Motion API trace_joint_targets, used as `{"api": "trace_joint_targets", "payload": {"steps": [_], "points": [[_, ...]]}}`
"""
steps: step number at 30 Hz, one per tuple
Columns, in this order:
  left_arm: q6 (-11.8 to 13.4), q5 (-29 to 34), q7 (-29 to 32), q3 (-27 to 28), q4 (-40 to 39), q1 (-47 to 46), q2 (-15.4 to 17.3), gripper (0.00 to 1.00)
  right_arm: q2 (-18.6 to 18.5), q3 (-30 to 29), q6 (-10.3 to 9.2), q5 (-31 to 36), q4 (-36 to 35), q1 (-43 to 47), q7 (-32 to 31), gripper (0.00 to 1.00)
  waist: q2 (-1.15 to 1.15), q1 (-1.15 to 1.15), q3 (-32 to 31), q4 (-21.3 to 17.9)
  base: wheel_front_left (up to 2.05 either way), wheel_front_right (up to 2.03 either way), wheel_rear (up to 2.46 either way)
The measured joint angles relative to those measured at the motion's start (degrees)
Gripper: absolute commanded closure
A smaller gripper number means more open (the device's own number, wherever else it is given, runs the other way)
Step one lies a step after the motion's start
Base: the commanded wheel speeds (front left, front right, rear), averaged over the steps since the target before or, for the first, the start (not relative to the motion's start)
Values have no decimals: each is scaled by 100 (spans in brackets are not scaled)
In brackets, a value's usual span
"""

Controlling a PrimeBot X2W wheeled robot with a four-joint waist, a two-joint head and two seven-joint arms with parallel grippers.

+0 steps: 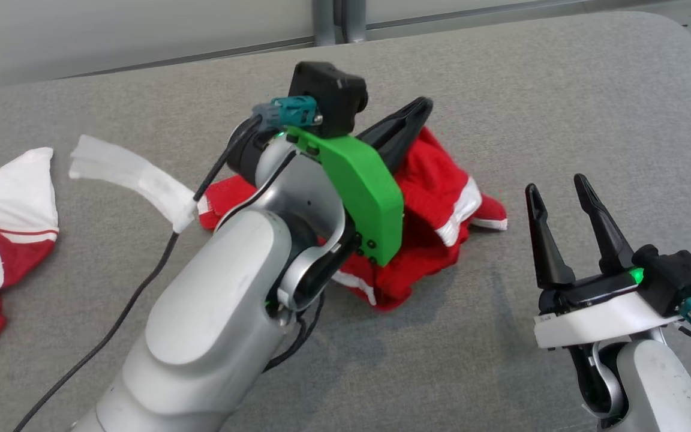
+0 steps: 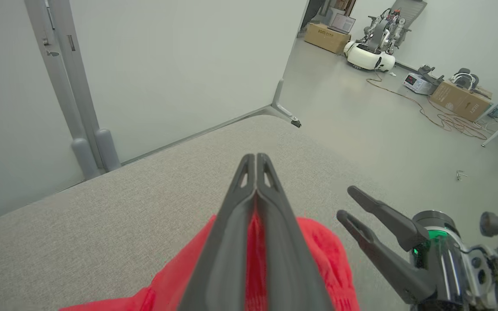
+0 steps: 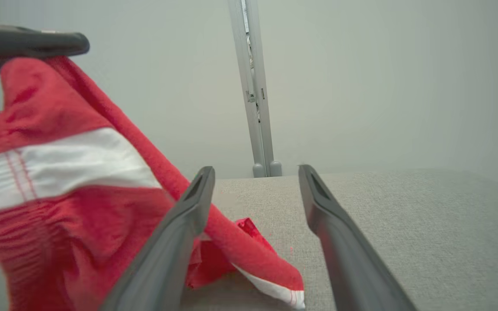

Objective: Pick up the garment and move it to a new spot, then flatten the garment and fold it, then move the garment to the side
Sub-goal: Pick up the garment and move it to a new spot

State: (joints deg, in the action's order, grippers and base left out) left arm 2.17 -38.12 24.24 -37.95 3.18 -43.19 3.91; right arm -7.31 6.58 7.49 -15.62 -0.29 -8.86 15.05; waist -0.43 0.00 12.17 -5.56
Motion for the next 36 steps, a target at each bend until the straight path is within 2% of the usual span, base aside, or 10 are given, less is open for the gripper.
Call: {"api": "trace_joint_targets", "payload": {"steps": [5,11,15,19,21,22,28,36], "points": [[46,91,40,-36,466,649,590,100,-48,42,0,0,-32,192,0,0,0,0,-120,-231,0,0,0],[137,96,-13,32,1084,1306,1139,100,-76,15,0,11,-69,397,0,0,0,0,-293,-232,0,0,0],[183,93,-224,172,1528,1402,1347,100,-73,62,0,11,-57,396,1,0,0,0,-306,-123,0,0,0],[183,83,-483,281,1914,1410,1388,98,-105,119,0,12,-43,396,1,0,0,0,-339,-8,0,0,0],[135,8,-593,330,2039,1410,1335,38,-123,126,0,13,-40,397,1,0,0,0,-362,45,0,0,0],[126,-66,-651,364,2082,1410,1288,0,-133,125,0,13,-38,397,1,0,0,0,-375,70,0,0,0],[89,-252,-910,485,2056,1546,1107,0,-171,114,0,13,-40,438,1,0,0,0,-466,174,0,0,0],[376,-427,-1354,722,1248,2201,1116,0,-247,77,0,33,-77,533,1,0,0,0,-582,205,0,0,0]]}}
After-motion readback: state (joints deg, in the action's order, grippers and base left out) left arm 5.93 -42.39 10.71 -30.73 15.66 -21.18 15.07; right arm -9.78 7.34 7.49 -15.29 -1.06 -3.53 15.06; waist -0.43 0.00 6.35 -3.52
